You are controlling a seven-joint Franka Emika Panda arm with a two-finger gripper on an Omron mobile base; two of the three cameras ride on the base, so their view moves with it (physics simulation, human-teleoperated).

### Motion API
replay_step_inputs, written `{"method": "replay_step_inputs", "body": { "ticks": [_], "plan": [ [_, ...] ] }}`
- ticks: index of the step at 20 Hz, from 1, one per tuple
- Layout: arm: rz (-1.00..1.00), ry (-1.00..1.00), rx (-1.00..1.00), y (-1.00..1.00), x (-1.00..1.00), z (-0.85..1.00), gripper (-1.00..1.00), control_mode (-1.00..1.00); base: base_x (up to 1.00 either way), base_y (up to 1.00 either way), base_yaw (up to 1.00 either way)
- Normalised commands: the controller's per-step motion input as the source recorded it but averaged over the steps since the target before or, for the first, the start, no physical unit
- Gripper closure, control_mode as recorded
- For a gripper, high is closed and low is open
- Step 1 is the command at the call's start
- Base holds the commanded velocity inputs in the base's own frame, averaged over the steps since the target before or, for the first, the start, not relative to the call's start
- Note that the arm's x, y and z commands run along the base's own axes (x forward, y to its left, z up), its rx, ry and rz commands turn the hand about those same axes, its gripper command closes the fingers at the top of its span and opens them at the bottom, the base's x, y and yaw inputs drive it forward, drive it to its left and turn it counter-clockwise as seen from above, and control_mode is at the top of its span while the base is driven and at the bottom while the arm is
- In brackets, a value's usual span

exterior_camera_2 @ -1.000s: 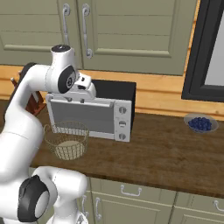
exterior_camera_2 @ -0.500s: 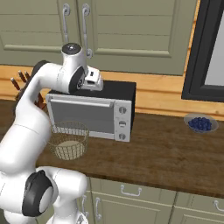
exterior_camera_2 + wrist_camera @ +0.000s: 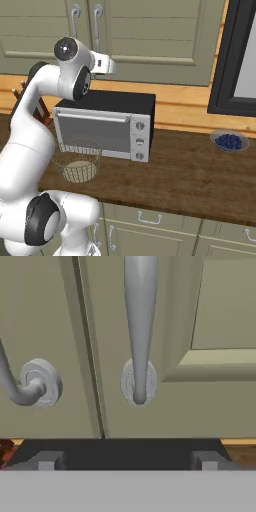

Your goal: Open the cabinet, pick up the bread from the cabinet and place it in the basket. Then move the basket to the dining counter.

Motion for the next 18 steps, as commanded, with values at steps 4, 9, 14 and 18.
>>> {"method": "replay_step_inputs", "body": {
  "ticks": [4,9,14,18],
  "plan": [
    [-0.08,-0.16,-0.01,0.04,0.00,1.00,-1.00,-1.00,0.00,0.00,0.00],
    [-0.08,-0.02,0.04,0.00,0.12,0.79,-1.00,-1.00,0.00,0.00,0.00],
    [-0.02,0.13,0.08,-0.21,0.67,0.03,-1.00,-1.00,0.00,0.00,0.00],
    [0.00,0.01,0.02,-0.31,0.78,0.00,-1.00,-1.00,0.00,0.00,0.00]
  ]
}}
